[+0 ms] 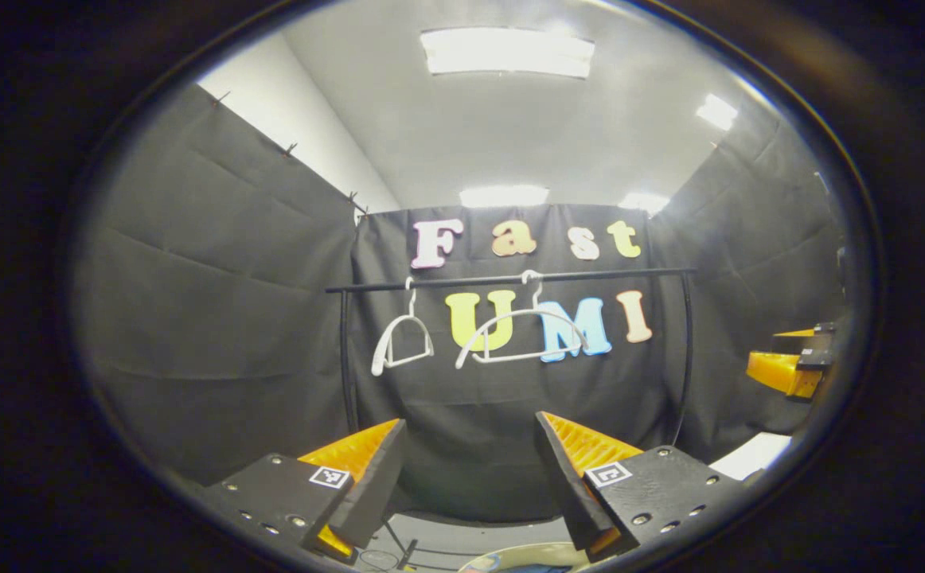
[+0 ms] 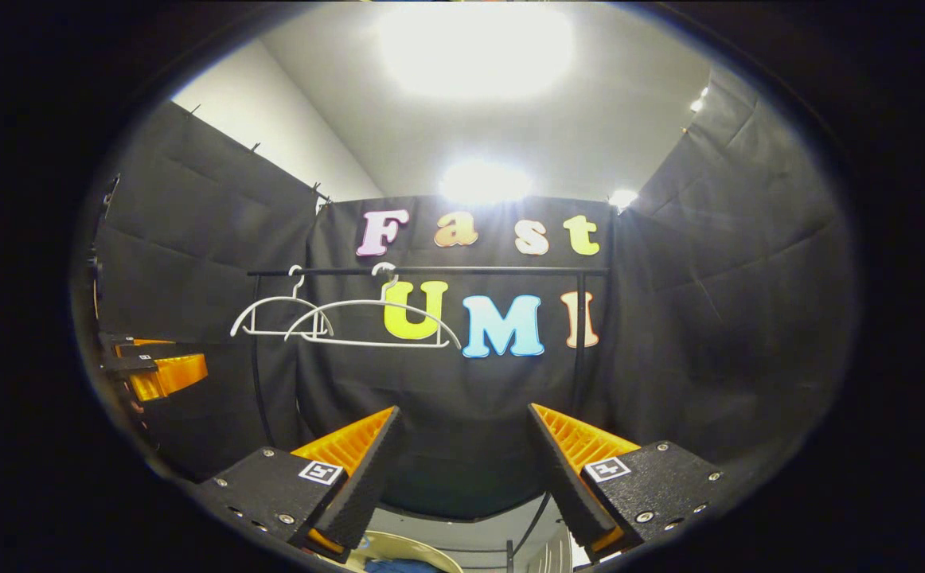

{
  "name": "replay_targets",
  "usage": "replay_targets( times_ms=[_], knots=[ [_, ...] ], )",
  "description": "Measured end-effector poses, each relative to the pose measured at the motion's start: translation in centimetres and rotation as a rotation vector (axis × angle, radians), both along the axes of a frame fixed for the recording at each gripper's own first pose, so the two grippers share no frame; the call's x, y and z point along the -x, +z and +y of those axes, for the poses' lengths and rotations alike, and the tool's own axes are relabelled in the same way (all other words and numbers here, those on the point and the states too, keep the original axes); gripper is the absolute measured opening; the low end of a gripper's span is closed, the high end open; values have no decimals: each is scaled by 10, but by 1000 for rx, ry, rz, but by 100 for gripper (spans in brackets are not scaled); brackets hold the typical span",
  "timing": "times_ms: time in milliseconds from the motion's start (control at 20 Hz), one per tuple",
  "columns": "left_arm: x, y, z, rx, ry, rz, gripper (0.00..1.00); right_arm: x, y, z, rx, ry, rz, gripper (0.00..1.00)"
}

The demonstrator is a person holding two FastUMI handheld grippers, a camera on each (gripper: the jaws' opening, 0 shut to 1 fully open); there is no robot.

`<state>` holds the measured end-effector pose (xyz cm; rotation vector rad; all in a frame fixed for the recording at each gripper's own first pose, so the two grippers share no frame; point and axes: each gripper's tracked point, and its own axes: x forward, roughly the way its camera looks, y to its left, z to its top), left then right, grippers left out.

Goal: Grasp the clothes on the hanger with both hands and then place them into the laundry hamper below.

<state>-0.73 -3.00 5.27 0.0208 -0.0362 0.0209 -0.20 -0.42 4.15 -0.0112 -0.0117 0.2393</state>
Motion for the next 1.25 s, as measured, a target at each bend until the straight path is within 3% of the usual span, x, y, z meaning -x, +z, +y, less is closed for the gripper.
replay_targets(
  times_ms=[750, 950, 1000, 1050, 1250],
  knots=[
    [28, 11, -4, -25, 39, -32, 90, 19, 6, -19, -24, -27, -15, 94],
    [20, 9, -4, -22, 37, -33, 91, 14, 8, -17, -27, -28, -16, 93],
    [17, 10, -4, -23, 38, -33, 96, 12, 6, -17, -28, -29, -16, 94],
    [14, 8, -4, -24, 37, -33, 91, 11, 7, -16, -29, -29, -16, 93],
    [11, 7, -1, -15, 34, -36, 90, 10, 9, -15, -30, -38, -23, 94]
  ],
)
